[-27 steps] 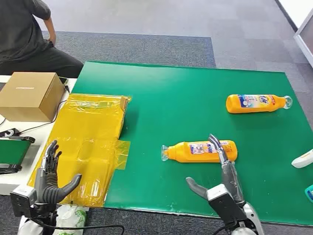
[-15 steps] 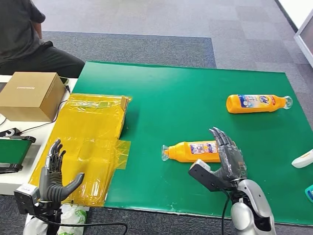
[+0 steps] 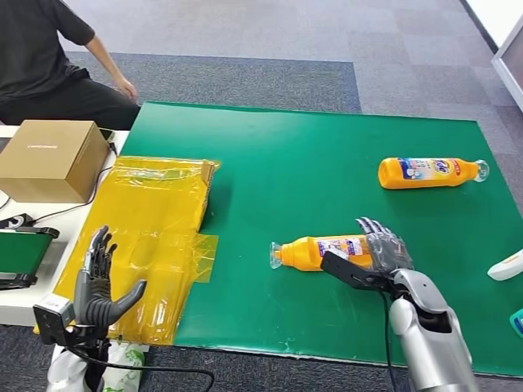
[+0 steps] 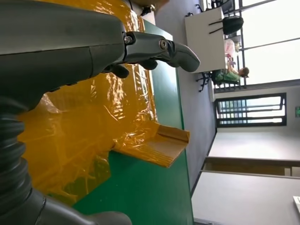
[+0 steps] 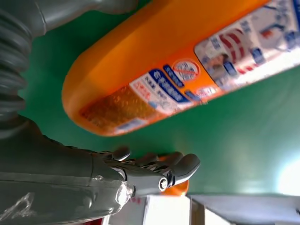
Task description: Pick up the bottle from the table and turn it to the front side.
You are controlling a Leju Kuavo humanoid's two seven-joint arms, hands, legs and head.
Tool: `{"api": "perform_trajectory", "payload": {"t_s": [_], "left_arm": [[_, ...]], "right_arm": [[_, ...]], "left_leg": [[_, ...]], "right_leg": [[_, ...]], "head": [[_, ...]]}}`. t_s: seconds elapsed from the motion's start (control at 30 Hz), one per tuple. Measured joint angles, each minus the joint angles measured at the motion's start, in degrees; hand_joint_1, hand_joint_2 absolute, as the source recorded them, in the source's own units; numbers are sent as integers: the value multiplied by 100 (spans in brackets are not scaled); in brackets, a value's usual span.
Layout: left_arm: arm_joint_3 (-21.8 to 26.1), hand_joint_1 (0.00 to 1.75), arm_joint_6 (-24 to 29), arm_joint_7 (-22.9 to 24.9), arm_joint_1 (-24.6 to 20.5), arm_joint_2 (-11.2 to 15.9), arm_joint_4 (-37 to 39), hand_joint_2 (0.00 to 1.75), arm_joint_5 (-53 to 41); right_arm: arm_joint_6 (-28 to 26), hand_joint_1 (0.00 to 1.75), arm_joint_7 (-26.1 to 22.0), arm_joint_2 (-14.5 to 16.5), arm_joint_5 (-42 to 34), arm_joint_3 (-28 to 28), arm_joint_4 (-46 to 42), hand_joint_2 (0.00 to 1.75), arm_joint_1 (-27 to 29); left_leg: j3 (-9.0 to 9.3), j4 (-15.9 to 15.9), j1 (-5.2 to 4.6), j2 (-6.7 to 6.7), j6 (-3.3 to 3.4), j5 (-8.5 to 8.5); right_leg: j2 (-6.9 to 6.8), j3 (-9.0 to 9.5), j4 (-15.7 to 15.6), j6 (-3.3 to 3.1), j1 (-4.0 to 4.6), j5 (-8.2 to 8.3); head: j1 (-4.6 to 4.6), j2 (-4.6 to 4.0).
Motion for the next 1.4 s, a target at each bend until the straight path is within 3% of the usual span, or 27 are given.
{"api": "perform_trajectory", "payload": {"t_s": [0.1, 0.23, 0.27, 0.47, 0.67, 0.9, 1.27, 1.4], "left_arm": [[-127, 0, 99, 0, -50, 86, 99, 175, 103], [-317, 0, 219, 0, -110, 218, 217, 175, 244], [-357, 0, 244, 0, -120, 249, 240, 175, 272], [-438, 0, 311, 0, -109, 338, 317, 175, 346], [-459, 0, -2, 0, -26, 336, 322, 175, 376], [-706, 0, -1169, 0, -112, 333, 756, 175, 584], [-1469, 0, -1880, 0, -491, 539, 1599, 175, 1093], [-1786, 0, -2103, -13, -671, 563, 1767, 175, 1298]], "right_arm": [[50, 8, -12, -80, 134, 50, 768, 175, -393], [228, 168, -227, -170, 284, 236, 1863, 175, -1030], [248, 175, -313, -195, 296, 294, 2090, 175, -1170], [-63, 175, -711, -260, 9, 490, 2265, 175, -1245], [-180, 175, -734, -179, -675, 804, 725, 175, -296], [-355, 175, -927, 348, -1440, 1540, -502, 175, 179], [-577, 175, -1184, 993, -1829, 2506, -304, 175, 24], [-674, 175, -1299, 1377, -1973, 2894, 117, 175, 0]], "left_leg": [[0, 0, 0, 0, 1, 1], [11, 1, 1, 1, 3, 2], [15, 1, 1, 1, 3, 2], [20, 1, 1, 1, 5, 3], [8, 1, 0, 0, 5, 5], [1, 0, 4, 4, -5, -1], [-1, 0, 2, 4, -3, 0], [-1, 0, 4, 4, -4, 0]], "right_leg": [[0, 0, 0, 0, 0, 0], [1, 8, -1, 0, 0, 0], [1, 11, -2, 0, 0, 0], [0, 17, -3, 1, 1, 1], [-1, 11, -1, 0, 1, 8], [4, -3, 1, -8, 4, -3], [3, -1, 0, -4, 4, -2], [3, -3, 1, -6, 4, -3]], "head": [[-1, 1], [-1, 0], [-1, -1], [1, 0], [0, -1], [-1, -1], [-1, -1], [-2, -1]]}}
